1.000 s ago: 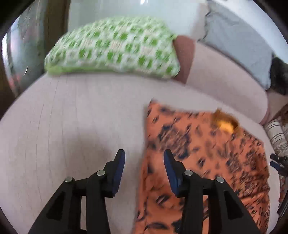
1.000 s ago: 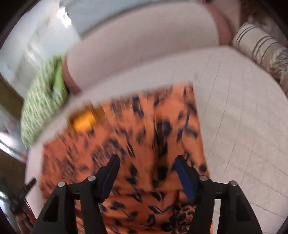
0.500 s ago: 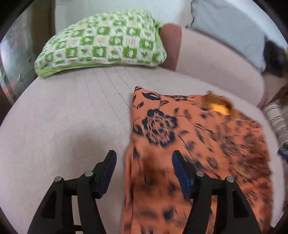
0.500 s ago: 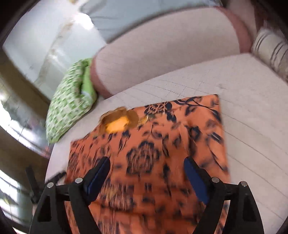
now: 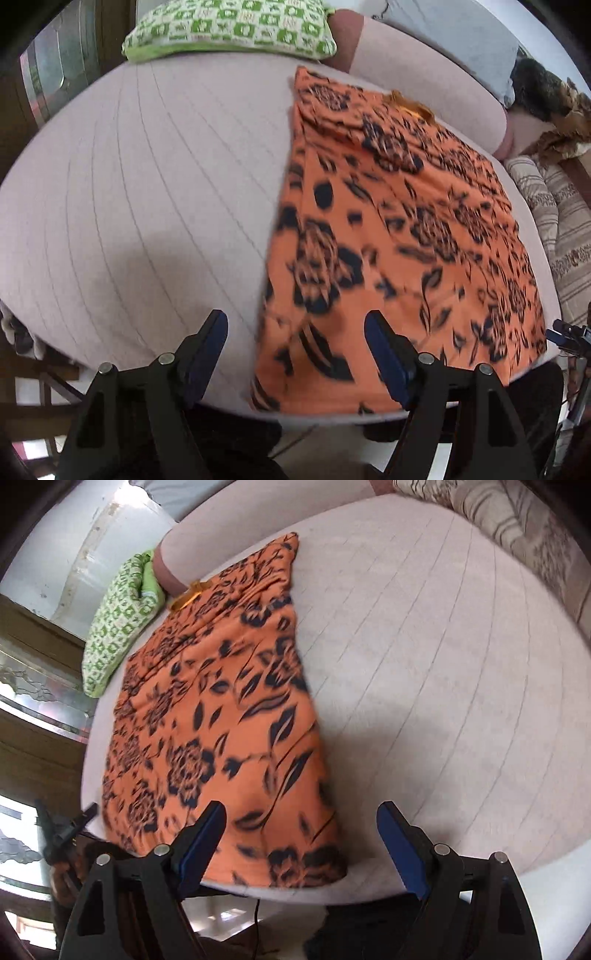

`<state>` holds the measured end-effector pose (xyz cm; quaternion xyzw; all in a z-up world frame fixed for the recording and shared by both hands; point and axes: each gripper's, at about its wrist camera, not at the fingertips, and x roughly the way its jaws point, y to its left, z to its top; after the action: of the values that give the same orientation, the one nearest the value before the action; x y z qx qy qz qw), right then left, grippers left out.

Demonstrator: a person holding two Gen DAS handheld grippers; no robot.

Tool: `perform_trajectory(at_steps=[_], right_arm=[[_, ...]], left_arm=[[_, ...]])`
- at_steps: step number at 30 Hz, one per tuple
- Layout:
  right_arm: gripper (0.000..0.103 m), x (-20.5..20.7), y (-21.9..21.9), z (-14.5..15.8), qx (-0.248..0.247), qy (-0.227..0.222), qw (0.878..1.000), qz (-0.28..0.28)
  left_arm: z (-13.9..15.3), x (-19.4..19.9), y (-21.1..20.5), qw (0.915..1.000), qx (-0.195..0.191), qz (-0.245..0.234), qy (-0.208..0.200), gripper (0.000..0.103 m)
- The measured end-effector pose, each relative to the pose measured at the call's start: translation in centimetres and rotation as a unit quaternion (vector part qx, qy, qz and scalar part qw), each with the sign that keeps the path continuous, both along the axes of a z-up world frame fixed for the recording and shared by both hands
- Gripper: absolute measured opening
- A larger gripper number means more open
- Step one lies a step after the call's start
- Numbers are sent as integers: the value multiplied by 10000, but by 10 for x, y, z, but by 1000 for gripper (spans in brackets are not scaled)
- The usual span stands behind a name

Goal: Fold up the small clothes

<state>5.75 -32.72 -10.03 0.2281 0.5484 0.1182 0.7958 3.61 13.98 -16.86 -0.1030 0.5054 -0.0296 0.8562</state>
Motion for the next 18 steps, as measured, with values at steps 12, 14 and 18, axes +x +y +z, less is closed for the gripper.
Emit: perform_trajectory(at_steps=[12, 14, 18], right_arm=[[11, -20, 15, 14, -4, -213, 9992, -333], [12, -27, 9, 21, 30, -302, 9987, -421], [21, -16, 9, -4, -350, 225, 9983, -400]], left_arm=[[22, -22, -5, 9994, 4, 158, -296, 5], [24, -24, -3, 9992, -14, 209, -343, 6], [-7, -12, 3, 9984, -48, 511, 253, 20]])
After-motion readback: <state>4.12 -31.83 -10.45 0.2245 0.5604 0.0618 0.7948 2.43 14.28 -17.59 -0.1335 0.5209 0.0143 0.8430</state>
